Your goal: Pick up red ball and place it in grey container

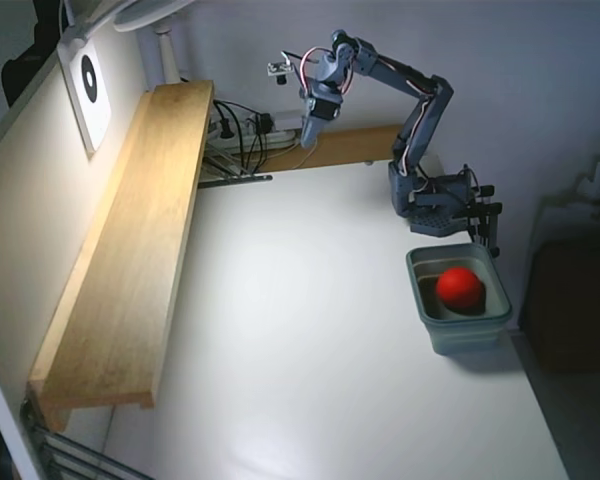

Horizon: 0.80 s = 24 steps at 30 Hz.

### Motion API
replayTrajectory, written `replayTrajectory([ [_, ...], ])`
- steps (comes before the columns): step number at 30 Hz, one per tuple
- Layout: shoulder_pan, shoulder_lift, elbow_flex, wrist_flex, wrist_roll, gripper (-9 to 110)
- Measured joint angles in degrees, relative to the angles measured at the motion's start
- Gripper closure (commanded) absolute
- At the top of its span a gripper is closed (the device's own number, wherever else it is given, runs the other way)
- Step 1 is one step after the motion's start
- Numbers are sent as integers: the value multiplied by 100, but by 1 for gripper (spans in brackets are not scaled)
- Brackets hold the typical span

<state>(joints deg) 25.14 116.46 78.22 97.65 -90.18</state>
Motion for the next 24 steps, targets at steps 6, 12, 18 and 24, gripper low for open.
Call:
replayTrajectory([
  [6, 316, 62, -70, 97, 0, 104],
  [12, 404, 114, -70, 185, -9, 104],
  [18, 439, 114, -70, 202, -9, 104],
  [24, 431, 114, -70, 202, 0, 104],
])
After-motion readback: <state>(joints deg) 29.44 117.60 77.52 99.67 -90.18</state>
